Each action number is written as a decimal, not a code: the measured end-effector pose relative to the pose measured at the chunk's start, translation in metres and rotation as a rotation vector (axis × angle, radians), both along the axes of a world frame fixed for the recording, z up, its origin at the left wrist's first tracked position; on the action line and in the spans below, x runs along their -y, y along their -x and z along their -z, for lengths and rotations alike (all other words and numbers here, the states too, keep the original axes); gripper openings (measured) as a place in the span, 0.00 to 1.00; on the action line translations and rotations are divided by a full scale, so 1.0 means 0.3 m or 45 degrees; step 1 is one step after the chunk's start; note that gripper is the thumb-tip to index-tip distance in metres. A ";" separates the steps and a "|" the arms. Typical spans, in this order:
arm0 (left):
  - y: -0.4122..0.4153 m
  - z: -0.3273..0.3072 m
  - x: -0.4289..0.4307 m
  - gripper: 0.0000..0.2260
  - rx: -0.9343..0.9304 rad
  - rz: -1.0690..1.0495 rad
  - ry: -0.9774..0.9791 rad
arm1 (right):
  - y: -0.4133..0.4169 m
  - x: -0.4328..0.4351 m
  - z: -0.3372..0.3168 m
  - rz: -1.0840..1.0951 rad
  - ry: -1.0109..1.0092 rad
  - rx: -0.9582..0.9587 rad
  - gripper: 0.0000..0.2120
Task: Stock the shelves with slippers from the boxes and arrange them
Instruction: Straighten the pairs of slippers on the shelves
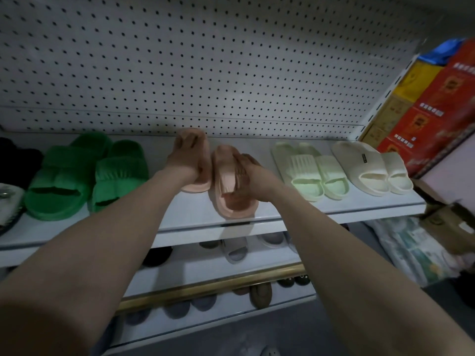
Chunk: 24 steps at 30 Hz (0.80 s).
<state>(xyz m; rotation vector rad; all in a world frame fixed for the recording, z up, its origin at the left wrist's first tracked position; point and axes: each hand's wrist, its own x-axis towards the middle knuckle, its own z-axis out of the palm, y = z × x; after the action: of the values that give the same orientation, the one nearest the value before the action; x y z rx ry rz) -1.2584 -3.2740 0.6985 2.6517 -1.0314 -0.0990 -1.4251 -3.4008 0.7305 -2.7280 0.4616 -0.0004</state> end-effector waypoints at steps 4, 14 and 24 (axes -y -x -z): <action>0.030 0.004 -0.018 0.36 -0.030 0.037 -0.005 | -0.005 -0.002 0.012 0.008 -0.013 0.021 0.57; 0.118 0.033 -0.098 0.44 0.066 0.152 0.143 | -0.024 0.003 0.052 0.090 -0.058 0.055 0.57; 0.138 -0.002 -0.156 0.48 -0.015 0.289 0.228 | -0.013 -0.069 0.146 0.243 -0.092 0.377 0.51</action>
<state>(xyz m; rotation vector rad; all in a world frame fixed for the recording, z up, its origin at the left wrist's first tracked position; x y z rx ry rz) -1.2998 -3.2273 0.6992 2.3660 -1.2713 -0.0664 -1.4213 -3.3802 0.6867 -2.5445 0.6168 -0.4222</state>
